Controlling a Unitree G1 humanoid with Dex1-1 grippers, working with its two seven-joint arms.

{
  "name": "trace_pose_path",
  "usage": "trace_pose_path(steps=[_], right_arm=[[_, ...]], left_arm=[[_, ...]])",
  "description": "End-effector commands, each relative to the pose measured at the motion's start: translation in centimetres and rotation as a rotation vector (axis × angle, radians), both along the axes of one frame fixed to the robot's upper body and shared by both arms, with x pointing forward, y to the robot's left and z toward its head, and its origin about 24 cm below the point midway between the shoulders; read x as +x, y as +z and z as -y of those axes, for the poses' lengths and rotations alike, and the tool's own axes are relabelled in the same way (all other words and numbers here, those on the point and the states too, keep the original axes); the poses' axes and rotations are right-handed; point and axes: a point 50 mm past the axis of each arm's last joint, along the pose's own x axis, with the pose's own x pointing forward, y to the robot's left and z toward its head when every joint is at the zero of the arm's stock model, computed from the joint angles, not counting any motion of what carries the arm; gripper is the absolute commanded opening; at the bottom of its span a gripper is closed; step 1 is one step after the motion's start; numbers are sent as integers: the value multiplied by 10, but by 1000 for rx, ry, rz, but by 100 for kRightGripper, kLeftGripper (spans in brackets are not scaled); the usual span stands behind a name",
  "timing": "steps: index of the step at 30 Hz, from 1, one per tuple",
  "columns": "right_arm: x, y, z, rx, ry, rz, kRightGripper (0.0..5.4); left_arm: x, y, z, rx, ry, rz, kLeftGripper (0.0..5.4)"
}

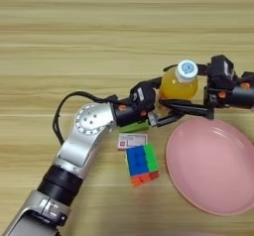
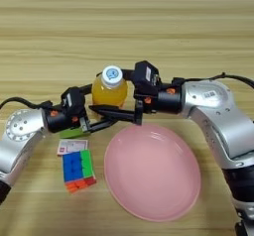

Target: Move the objects on the table

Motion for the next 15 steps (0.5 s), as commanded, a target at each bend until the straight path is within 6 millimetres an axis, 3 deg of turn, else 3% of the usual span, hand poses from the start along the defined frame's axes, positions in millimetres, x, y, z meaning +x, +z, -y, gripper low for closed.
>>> trace_pose_path(steps=[1, 15], right_arm=[[-1, 3, 0, -1, 14, 27, 370], [-4, 14, -2, 96, 33, 77, 532]], left_arm=[[3, 2, -2, 8, 10, 14, 339], [6, 0, -3, 6, 34, 11, 339]])
